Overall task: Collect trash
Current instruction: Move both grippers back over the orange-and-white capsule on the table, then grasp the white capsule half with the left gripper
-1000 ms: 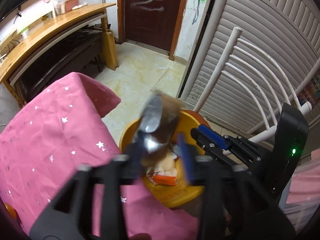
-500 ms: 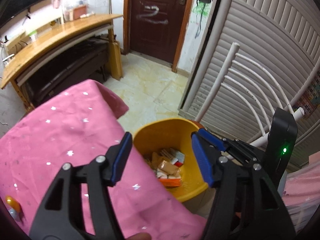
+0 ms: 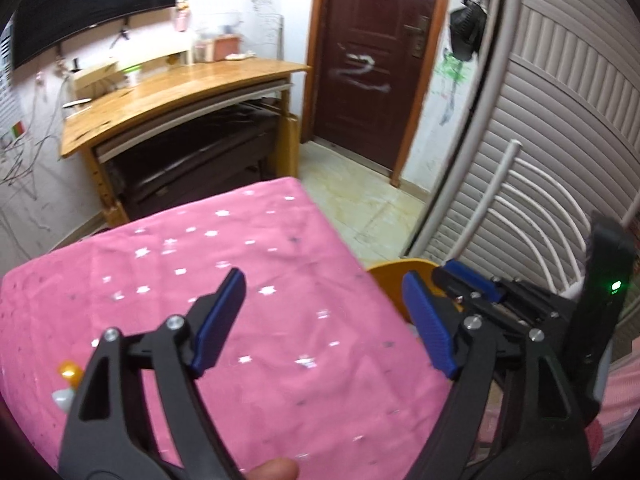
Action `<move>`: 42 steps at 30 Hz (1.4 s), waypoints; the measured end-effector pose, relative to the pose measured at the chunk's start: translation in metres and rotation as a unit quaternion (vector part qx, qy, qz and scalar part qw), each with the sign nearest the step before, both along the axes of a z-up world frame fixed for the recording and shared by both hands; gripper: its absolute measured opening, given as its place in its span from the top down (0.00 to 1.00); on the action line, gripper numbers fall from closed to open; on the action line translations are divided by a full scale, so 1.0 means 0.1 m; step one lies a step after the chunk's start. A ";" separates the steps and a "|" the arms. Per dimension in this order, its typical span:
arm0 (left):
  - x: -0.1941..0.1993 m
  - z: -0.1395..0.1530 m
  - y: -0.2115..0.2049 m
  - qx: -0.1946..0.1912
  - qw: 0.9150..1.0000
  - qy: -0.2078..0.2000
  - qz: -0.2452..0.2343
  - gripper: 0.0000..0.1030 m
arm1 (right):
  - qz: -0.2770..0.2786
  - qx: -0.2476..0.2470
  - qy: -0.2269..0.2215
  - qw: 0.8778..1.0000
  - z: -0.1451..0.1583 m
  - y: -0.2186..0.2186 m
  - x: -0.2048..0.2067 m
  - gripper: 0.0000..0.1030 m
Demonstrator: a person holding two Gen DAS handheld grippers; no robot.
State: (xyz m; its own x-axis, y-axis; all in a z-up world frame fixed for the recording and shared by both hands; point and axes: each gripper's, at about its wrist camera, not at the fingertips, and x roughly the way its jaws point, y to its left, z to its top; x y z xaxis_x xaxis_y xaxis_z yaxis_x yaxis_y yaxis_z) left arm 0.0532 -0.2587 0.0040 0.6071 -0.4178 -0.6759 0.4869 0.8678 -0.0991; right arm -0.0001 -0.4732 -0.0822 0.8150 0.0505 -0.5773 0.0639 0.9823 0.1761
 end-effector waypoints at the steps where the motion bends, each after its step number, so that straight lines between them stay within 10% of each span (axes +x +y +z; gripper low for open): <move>1: 0.00 0.00 0.08 -0.002 1.000 -0.003 0.007 0.22 | 0.007 -0.006 -0.003 1.000 0.04 0.10 0.02 0.91; 4: 0.03 0.01 0.34 -0.004 0.999 -0.008 0.033 0.20 | 0.033 -0.024 -0.014 0.999 0.16 0.40 0.10 0.68; 6: 0.07 0.01 0.51 -0.010 0.999 -0.006 0.044 0.20 | 0.048 -0.031 -0.027 0.998 0.24 0.60 0.16 0.22; 7: 0.09 0.01 0.61 -0.012 0.999 -0.006 0.052 0.20 | 0.054 -0.031 -0.034 0.997 0.27 0.67 0.18 0.18; 27: 0.22 -0.15 2.31 -0.018 0.984 0.018 0.175 0.17 | 0.153 -0.063 -0.012 0.986 0.30 2.05 0.73 0.18; 35: 0.09 -0.38 2.46 -0.023 0.992 0.051 0.112 0.17 | 0.176 -0.061 0.001 0.982 0.25 2.34 0.87 0.18; 42: 0.07 -0.55 2.34 -0.014 0.997 0.071 0.026 0.46 | 0.185 -0.067 0.009 0.980 0.22 2.44 0.88 0.18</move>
State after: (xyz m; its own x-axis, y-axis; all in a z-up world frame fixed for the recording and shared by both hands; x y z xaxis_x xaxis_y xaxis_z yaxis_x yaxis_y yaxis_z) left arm 0.0598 -0.0249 -0.0514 0.5276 -0.4081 -0.7450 0.4207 0.8875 -0.1883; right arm 0.0878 -0.2292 -0.0602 0.7446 0.2634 -0.6133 -0.2994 0.9530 0.0458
